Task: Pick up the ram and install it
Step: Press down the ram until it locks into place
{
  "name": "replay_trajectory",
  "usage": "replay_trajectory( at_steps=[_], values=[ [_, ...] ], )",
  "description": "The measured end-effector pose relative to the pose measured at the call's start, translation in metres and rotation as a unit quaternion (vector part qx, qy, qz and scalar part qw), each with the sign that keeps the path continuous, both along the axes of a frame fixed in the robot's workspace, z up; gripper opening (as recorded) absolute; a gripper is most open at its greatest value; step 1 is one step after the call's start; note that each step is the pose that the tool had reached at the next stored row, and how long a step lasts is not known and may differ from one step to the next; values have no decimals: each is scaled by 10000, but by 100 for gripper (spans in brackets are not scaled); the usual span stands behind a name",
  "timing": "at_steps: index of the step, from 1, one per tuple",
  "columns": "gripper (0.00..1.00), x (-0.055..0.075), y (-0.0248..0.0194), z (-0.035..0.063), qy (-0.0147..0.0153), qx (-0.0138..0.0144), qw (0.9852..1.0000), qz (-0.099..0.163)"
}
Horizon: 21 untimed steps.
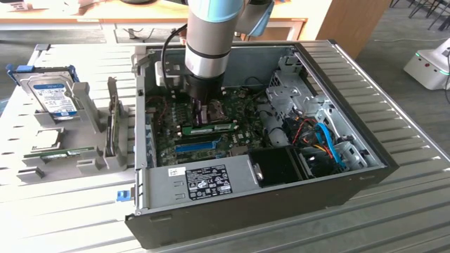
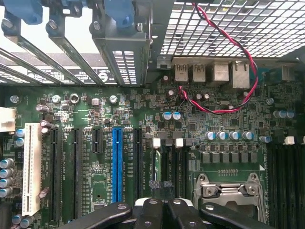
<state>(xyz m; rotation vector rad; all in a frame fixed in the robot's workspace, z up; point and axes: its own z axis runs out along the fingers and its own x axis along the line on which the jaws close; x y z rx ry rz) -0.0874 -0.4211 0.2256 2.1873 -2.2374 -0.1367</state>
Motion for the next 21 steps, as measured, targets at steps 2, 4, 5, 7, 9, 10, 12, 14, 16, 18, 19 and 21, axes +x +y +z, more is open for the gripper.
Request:
replay_trajectory(
  at_steps=[2, 4, 5, 7, 9, 10, 12, 14, 16, 18, 19, 21],
  values=[
    [11, -2, -1, -6, -5, 0, 10000, -1],
    [11, -2, -2, -10, -8, -1, 10000, -1],
    [11, -3, -2, -12, -9, -1, 10000, 0],
    [11, -3, -2, -14, -10, -1, 10000, -1],
    [11, -3, -2, -15, -10, 0, 10000, -1],
    [11, -3, -2, -15, -10, 0, 10000, -1],
    [11, -3, -2, -16, -10, 0, 10000, -1],
    [11, -3, -2, -19, -10, -1, 10000, 0],
    [11, -3, -2, -22, -10, -1, 10000, -1],
    [11, -3, -2, -23, -10, -1, 10000, -1],
    [11, -3, -2, -24, -10, 0, 10000, -1],
    [11, -3, -2, -24, -10, 0, 10000, -1]
  ],
)
